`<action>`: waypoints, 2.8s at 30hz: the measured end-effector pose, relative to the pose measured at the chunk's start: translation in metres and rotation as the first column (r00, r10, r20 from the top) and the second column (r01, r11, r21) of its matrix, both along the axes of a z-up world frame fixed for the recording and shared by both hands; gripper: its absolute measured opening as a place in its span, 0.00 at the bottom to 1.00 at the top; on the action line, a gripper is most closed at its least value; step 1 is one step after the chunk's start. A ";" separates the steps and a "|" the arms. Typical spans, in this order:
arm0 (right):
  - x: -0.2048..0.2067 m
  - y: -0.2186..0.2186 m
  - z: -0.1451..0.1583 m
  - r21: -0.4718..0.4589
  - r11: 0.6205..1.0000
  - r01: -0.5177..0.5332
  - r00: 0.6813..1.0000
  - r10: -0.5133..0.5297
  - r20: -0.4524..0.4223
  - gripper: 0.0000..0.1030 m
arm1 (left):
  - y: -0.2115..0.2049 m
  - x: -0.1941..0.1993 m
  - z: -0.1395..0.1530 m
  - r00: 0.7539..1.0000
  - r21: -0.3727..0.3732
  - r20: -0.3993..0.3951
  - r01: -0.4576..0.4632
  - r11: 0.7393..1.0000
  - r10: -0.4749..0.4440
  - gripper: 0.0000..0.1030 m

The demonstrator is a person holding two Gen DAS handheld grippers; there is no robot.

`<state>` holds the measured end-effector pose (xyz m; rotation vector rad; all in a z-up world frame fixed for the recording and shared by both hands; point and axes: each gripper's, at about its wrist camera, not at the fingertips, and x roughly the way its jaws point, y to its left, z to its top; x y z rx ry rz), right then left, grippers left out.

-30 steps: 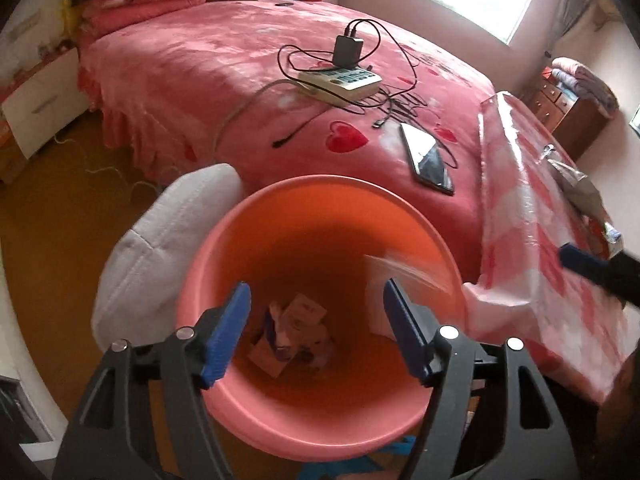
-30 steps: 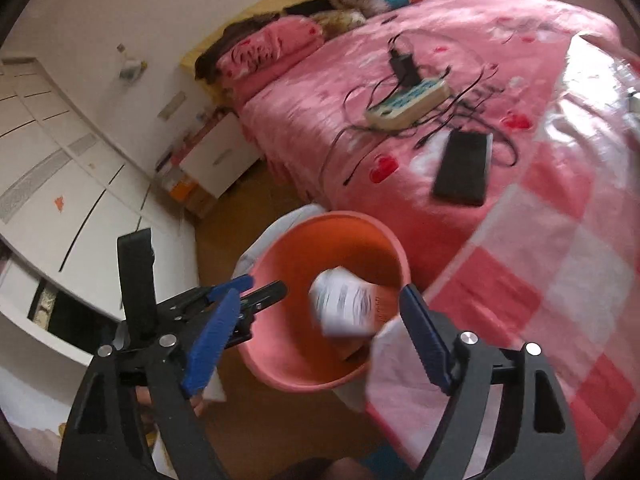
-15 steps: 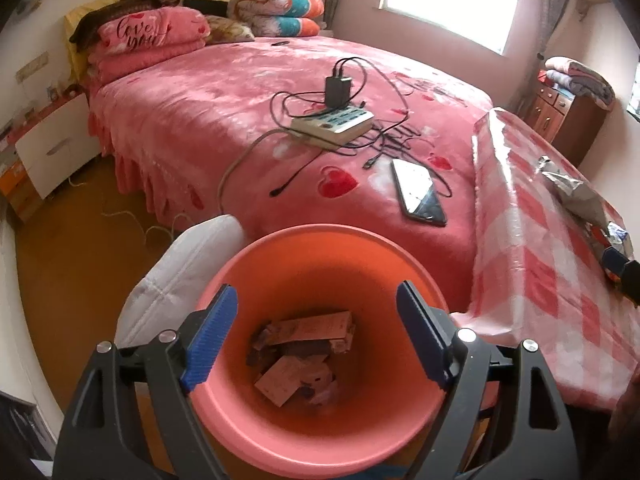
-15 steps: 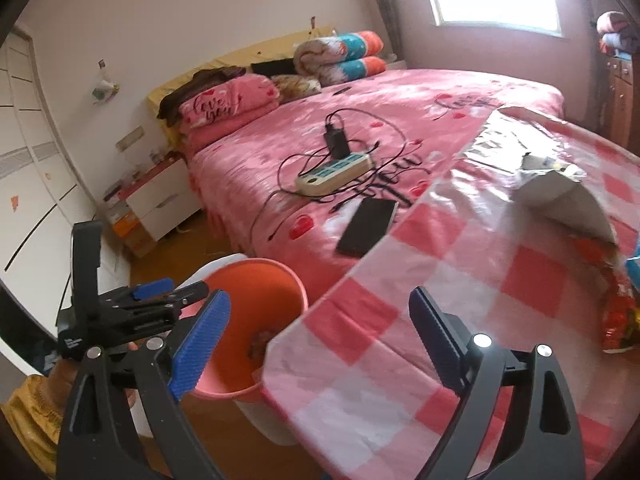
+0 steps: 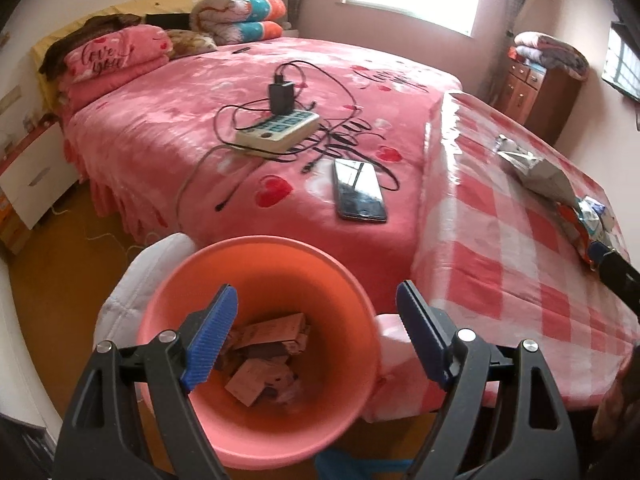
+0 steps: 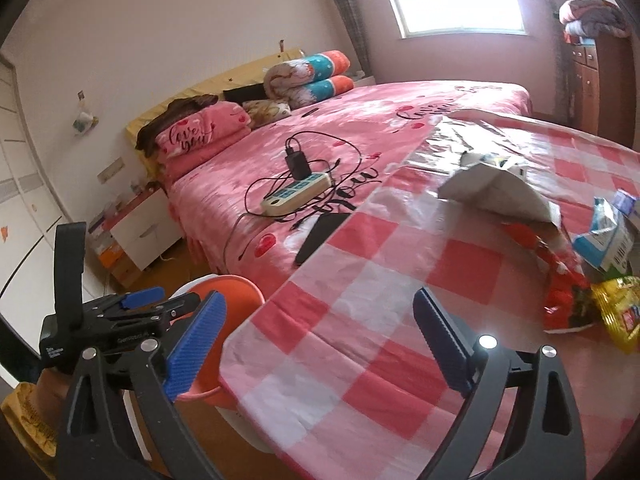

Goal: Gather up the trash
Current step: 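Open both tools over the orange bucket to drop the bags in, then move both tools back over the trash pile on the table, then grasp the white MAGICDAY drink pouch with the left tool while the right tool grasps the tissue box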

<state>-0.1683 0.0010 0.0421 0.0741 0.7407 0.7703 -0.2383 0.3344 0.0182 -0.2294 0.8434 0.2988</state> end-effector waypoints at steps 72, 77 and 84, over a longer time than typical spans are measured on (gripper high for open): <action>0.087 -0.305 -0.015 0.202 0.827 0.525 0.851 -0.503 -0.152 0.91 | -0.211 0.350 0.013 0.962 -0.283 -0.226 0.083 0.956 -0.151 0.78; 0.088 -0.310 -0.018 0.207 0.821 0.532 0.846 -0.507 -0.161 0.91 | -0.218 0.371 0.013 0.961 -0.237 -0.226 0.104 0.966 -0.159 0.78; 0.090 -0.311 -0.021 0.206 0.824 0.527 0.849 -0.499 -0.176 0.91 | -0.240 0.391 0.006 0.949 -0.116 -0.254 0.161 0.980 -0.187 0.78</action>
